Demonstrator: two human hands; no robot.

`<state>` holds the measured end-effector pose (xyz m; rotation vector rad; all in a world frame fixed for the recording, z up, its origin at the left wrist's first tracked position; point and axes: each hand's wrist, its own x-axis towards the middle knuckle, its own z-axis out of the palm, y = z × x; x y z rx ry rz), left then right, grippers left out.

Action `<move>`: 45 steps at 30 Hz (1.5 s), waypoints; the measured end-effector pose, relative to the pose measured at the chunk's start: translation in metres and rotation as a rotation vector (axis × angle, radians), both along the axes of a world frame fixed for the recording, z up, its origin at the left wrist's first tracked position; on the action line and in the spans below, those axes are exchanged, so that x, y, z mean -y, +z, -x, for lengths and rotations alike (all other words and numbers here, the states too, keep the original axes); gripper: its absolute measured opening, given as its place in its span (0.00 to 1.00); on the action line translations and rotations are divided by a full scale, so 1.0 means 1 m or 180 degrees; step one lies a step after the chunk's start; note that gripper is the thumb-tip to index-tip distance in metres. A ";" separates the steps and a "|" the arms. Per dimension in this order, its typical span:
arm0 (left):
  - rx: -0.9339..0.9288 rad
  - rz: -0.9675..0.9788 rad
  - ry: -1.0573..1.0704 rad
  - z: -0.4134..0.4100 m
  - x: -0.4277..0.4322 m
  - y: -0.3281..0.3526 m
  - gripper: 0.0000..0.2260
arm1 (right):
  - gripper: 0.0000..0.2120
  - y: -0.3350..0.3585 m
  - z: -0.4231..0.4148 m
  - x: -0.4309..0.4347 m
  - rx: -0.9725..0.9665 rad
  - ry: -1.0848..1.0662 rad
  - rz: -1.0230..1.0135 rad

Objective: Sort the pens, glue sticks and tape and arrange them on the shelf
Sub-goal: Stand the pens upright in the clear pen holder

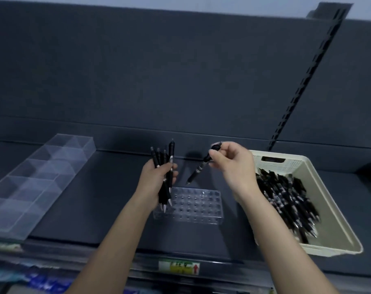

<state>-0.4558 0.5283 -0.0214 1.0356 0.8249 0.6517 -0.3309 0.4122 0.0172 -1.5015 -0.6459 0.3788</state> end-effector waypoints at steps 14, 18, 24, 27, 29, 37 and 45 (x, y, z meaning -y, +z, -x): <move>-0.0150 0.0294 0.0066 0.077 -0.051 -0.043 0.07 | 0.02 -0.020 0.064 -0.075 0.0871 0.0091 0.0811; -0.0146 0.0307 -0.0018 0.080 -0.051 -0.048 0.08 | 0.01 -0.017 0.066 -0.078 0.1257 0.0064 0.0997; -0.0175 0.0154 0.0042 0.078 -0.044 -0.046 0.08 | 0.04 -0.030 0.066 -0.082 0.1468 0.0386 0.1499; -0.0159 0.0048 0.0104 0.079 -0.039 -0.045 0.07 | 0.07 -0.036 0.065 -0.082 0.1395 0.0403 0.1601; -0.0168 -0.0012 0.0118 0.080 -0.037 -0.044 0.07 | 0.08 -0.037 0.064 -0.081 0.1323 0.0349 0.1566; -0.0222 -0.0207 0.0220 0.080 -0.027 -0.042 0.06 | 0.02 -0.040 0.070 -0.076 0.1576 0.0374 0.1485; -0.0222 -0.0372 0.0232 0.077 -0.021 -0.036 0.05 | 0.02 -0.044 0.081 -0.073 0.1332 0.0233 0.1477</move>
